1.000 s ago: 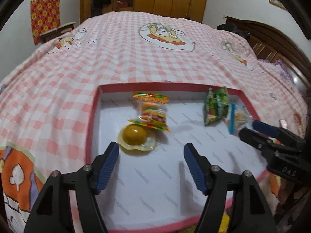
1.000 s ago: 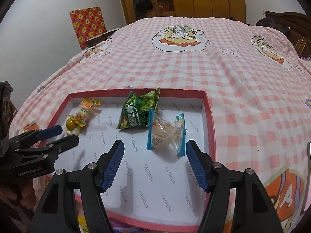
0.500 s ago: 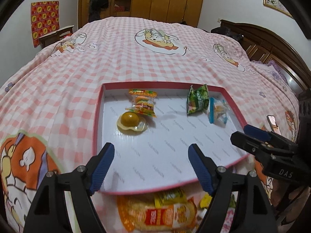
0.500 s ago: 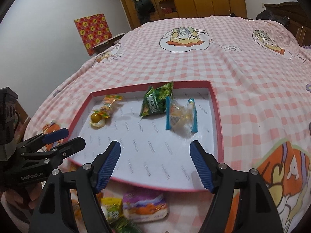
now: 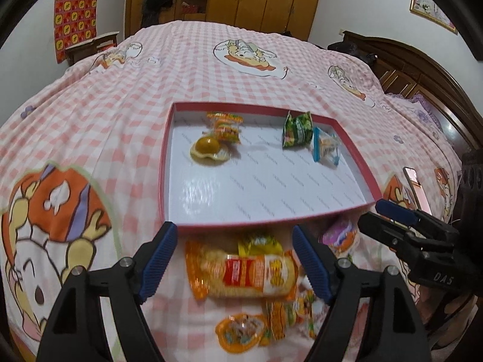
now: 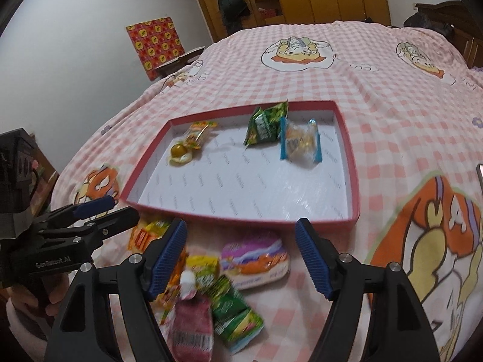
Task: Organize snacks
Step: 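Withdraw both open tools from the tray toward the remaining snacks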
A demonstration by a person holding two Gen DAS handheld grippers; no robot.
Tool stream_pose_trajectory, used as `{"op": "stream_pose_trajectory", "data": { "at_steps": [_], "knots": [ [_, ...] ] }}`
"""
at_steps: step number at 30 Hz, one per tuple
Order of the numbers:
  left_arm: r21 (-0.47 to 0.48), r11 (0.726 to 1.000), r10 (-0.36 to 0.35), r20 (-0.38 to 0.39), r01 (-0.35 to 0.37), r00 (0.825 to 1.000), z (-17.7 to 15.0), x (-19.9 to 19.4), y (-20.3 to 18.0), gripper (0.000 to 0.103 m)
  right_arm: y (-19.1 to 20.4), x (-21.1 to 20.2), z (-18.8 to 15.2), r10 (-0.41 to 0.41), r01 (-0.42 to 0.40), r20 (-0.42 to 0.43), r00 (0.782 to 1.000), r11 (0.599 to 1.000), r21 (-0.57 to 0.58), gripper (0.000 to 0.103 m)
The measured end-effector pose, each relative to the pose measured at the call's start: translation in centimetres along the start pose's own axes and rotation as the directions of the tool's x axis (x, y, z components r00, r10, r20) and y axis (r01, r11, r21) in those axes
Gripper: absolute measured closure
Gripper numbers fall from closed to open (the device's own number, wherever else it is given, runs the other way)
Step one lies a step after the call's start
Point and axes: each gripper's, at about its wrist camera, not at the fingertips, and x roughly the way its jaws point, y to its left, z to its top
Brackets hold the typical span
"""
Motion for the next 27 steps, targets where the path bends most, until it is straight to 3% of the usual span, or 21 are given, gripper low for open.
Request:
{"op": "stream_pose_trajectory", "data": {
  "at_steps": [27],
  "knots": [
    [-0.033,0.999,0.004,-0.066,-0.007,0.998,-5.5,-1.7,1.0,0.021,1.3,-2.0,-6.2,0.059,-0.055,-0.087,0.994,0.997,0.047,0.028]
  ]
}}
